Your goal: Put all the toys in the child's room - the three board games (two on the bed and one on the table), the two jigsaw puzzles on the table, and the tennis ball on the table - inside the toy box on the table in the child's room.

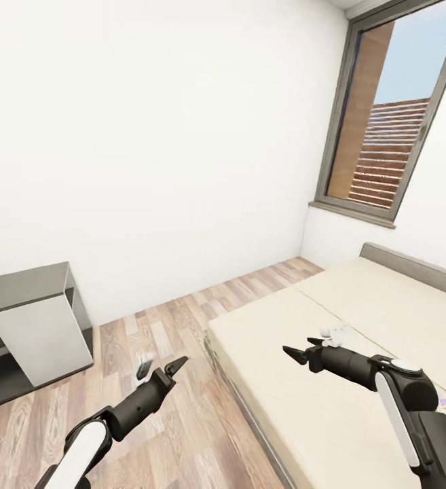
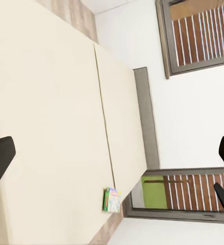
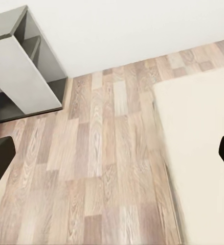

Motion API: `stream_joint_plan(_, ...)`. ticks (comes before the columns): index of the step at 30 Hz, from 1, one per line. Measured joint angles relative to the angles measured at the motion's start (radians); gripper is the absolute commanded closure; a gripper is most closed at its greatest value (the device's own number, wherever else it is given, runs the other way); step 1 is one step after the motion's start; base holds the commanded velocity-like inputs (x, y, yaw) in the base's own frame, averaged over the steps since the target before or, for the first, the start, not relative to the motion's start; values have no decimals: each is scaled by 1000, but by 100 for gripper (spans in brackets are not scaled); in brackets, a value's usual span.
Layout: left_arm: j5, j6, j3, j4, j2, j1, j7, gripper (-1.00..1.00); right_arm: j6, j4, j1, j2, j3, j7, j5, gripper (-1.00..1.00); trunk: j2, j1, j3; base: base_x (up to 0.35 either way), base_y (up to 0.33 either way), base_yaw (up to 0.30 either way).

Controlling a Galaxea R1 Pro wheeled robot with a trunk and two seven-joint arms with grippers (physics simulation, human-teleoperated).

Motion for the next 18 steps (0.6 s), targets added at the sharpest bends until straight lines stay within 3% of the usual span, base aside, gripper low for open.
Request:
stream_joint_plan(11, 0, -1, -2, 0, 2, 1, -4, -100, 0, 0, 0, 0, 2, 0, 0, -100, 0, 0, 4, -3, 0, 285)
stream_joint_plan(18, 0, -1, -3, 0, 1, 1, -5, -100, 0, 0, 0, 0, 2, 0, 0, -100, 0, 0, 7, -138, 0, 285)
